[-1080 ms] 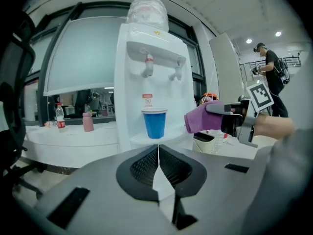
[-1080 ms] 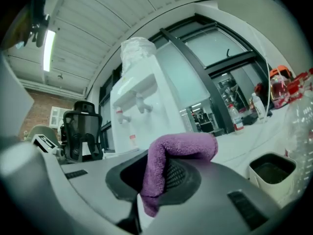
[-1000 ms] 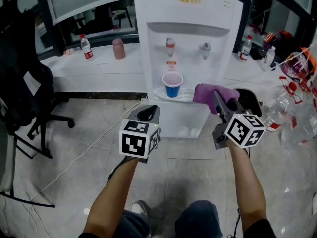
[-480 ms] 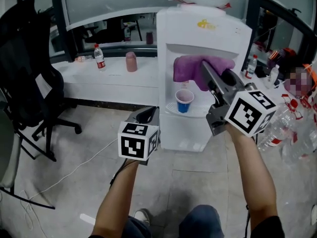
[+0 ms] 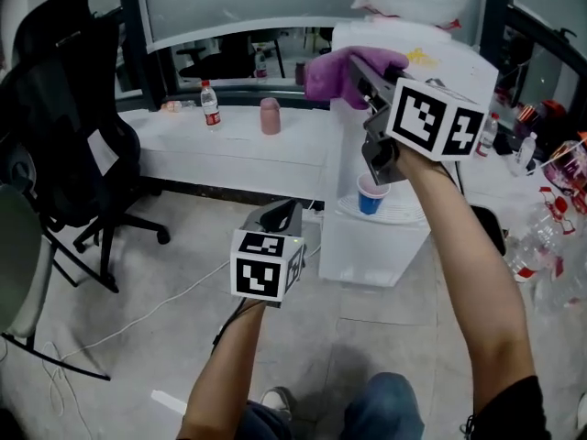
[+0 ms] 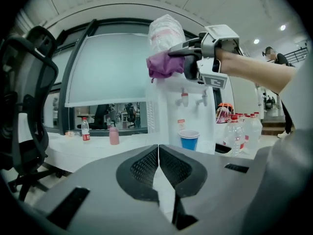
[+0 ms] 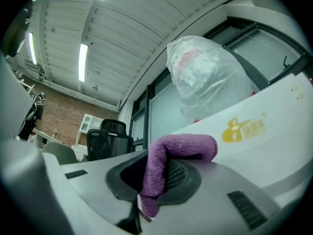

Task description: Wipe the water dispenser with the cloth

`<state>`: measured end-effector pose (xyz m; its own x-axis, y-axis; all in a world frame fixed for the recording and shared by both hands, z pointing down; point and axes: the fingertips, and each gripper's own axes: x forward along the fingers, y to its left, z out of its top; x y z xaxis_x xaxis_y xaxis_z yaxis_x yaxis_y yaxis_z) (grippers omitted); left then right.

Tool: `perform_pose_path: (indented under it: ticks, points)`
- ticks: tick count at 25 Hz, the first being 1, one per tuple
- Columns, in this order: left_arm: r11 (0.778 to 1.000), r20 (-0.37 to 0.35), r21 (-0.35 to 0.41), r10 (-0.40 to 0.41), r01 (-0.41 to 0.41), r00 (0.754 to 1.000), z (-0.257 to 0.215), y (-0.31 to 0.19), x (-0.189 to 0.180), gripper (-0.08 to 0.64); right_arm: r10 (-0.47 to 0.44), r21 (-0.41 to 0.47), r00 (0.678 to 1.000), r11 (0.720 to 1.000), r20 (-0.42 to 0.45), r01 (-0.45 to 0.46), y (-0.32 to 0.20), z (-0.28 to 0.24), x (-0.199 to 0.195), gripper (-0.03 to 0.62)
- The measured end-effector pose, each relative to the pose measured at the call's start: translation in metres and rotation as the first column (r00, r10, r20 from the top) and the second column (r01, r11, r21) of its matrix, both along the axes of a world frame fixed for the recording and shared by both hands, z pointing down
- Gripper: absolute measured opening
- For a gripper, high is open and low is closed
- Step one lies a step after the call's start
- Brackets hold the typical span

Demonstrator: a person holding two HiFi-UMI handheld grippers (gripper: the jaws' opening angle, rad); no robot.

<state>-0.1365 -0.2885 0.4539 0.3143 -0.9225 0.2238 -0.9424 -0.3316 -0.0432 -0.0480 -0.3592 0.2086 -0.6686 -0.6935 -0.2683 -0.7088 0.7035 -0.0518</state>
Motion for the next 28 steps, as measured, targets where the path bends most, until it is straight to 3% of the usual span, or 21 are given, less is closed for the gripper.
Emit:
perform_pose_path:
  ticks: [7,18,28]
  points:
    - [0.999,-0.053,-0.02,-0.027,0.026,0.998,0.008,-0.001,-0.02,0.029,-0.003,-0.109,1.0,0.994,0.014,0.005,-0.017,0.052,-0.024,0.046]
    - [0.999,-0.05,-0.033,-0.039,0.038,0.998,0.018,0.001,-0.023,0.029,0.003,-0.225,1.0,0.974,0.005,-0.002,-0.018,0.135,-0.038,0.046]
    - [0.999,-0.025,-0.039,-0.031,0.03,0.999,0.031,0.004,-0.018,0.028,0.009,-0.354,1.0,0.935,-0.011,-0.012,-0.014,0.242,-0.037,0.046]
